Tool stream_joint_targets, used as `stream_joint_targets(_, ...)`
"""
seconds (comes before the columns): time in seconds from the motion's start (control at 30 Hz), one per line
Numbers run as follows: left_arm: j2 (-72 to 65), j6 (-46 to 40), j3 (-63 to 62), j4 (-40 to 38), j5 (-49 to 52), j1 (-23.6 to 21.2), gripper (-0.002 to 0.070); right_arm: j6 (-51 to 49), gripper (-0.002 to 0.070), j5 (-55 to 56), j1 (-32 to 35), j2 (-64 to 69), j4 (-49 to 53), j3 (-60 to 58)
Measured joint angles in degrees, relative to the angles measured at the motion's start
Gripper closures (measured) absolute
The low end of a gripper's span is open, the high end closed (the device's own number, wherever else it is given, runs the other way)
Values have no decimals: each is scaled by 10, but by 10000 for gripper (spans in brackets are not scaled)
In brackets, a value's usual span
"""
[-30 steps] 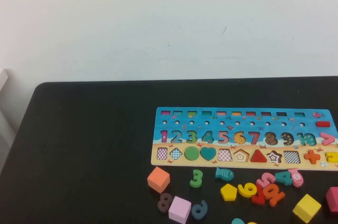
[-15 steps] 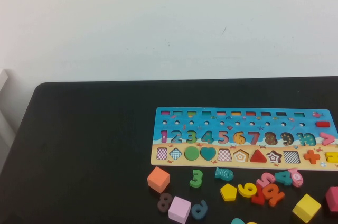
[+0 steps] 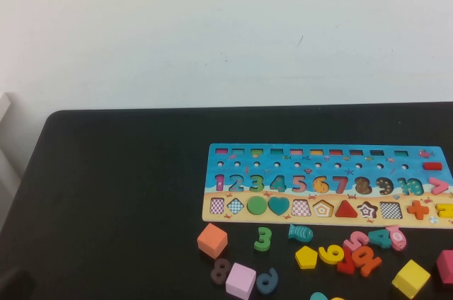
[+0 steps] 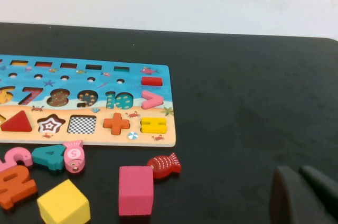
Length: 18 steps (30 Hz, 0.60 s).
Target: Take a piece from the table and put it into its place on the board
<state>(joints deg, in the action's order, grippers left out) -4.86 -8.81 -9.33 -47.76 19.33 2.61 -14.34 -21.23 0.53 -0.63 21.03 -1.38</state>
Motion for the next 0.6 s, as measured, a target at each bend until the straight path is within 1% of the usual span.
stream_joint_targets(0.1, -92, -31, -82, 89, 123, 0, 677, 0, 657, 0, 0, 0, 0, 0)
stream_joint_targets(0.2, -183, -94, -165, 157, 240, 0, 677, 0, 657, 0, 0, 0, 0, 0)
stream_joint_targets(0.33, -303, -213, -269, 196, 329, 4, 677, 0, 657, 0, 0, 0, 0, 0)
stream_joint_targets(0.47, -427, -305, -357, 204, 373, 35, 677, 0, 657, 0, 0, 0, 0, 0)
stream_joint_targets(0.6, -550, -344, -436, 242, 397, 105, 677, 0, 657, 0, 0, 0, 0, 0)
